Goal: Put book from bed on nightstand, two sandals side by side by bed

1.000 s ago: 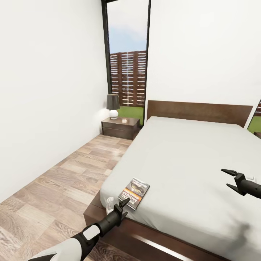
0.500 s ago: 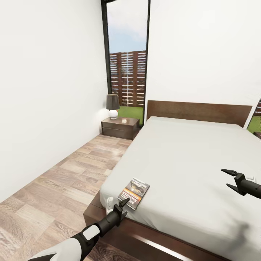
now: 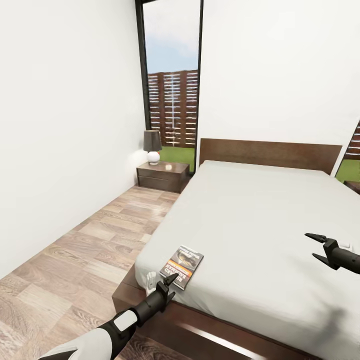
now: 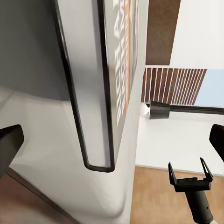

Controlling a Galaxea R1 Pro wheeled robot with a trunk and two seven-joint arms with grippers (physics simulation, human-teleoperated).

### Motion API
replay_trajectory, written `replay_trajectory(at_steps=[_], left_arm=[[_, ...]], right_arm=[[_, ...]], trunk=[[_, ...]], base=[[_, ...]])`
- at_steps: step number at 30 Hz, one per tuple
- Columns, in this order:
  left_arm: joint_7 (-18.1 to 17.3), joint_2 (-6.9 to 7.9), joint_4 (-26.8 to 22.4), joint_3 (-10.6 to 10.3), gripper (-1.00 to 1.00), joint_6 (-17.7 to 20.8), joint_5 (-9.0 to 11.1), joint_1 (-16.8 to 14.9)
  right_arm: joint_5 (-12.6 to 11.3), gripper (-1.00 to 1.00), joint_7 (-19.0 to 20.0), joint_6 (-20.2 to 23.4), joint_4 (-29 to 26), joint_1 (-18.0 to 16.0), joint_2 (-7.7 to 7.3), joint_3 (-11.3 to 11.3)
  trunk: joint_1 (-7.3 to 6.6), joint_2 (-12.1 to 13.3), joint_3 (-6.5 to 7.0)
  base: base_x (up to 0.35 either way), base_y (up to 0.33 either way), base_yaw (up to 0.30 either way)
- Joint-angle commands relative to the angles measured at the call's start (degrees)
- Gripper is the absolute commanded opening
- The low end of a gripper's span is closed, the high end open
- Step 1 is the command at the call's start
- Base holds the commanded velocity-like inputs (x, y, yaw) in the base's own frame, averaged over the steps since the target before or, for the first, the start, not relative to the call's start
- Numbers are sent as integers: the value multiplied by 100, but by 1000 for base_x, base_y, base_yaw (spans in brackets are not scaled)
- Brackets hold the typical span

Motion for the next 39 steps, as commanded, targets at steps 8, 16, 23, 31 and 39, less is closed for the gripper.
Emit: replay_trajectory(at_steps=[8,16,23,31,39], left_arm=[[-8,0,-1,46,100,52,-7,-2],[-8,1,-1,46,100,52,-7,-2],[-8,3,-1,46,100,52,-7,-2],[-14,1,-1,46,100,54,-7,-2],[-20,1,-1,48,100,56,-5,-2]], right_arm=[[-59,100,-1,35,1,-2,-2,34],[-59,100,3,35,1,-2,-2,34],[-59,100,2,35,1,-2,-2,34],[-59,100,1,35,1,-2,-2,34],[-59,100,0,35,1,-2,-2,34]], trunk=[[-1,-3,-6],[-1,-3,-6],[-1,-3,-6],[-1,-3,-6],[-1,-3,-6]], base=[[0,0,-8],[0,0,-9],[0,0,-133],[0,0,-105],[0,0,-15]])
